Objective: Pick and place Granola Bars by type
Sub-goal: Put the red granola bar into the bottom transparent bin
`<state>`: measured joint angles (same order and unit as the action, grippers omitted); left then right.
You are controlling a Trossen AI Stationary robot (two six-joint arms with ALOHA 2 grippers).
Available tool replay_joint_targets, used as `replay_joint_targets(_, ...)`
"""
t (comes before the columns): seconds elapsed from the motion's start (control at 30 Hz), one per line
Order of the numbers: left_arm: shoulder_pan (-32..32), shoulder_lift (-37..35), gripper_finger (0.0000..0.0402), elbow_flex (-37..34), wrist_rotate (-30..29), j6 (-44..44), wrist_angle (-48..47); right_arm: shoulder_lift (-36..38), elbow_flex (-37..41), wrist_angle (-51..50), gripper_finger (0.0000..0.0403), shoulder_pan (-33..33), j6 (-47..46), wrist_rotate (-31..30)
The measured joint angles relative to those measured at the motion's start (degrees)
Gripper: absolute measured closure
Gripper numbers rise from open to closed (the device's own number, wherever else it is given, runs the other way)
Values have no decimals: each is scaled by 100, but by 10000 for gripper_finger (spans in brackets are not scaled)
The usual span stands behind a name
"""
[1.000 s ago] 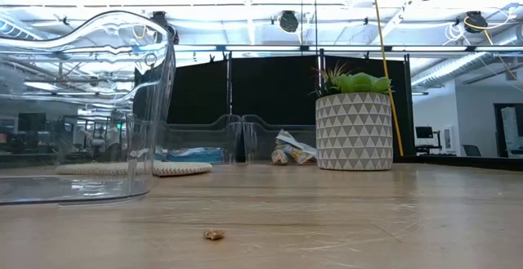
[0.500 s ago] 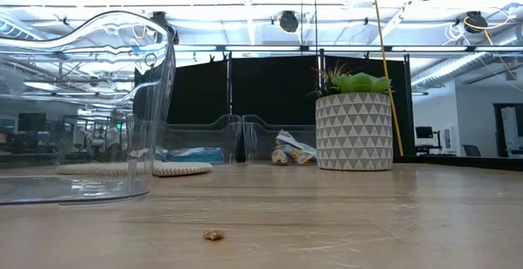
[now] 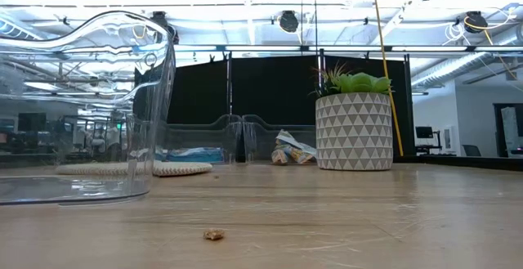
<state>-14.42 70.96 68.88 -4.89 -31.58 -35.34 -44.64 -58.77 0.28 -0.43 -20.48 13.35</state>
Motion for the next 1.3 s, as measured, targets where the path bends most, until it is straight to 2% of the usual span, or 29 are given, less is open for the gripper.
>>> replay_joint_targets(0.13,-169,196,361,-7,370,-527,-1012,-18,1,15,193,0,180,23)
replay_joint_targets(0.23,-276,363,361,-19,516,-648,-1412,-70,1,5,196,0,300,26)
replay_joint_targets(0.4,-390,709,362,-502,941,-742,-1379,-261,1,-50,194,2,361,26)
replay_joint_targets(0.5,-451,922,362,-839,982,-864,-1353,-380,1,-60,191,2,362,44)
replay_joint_targets(0.73,-461,1326,362,-1578,1287,-1271,175,-458,1,-42,196,4,359,360)
replay_joint_targets(1.07,-214,2054,362,-1578,1242,-1531,1427,-413,1,123,197,4,322,495)
replay_joint_targets(1.3,-188,2171,363,-1560,1297,-1525,2496,-413,1,119,196,4,325,491)
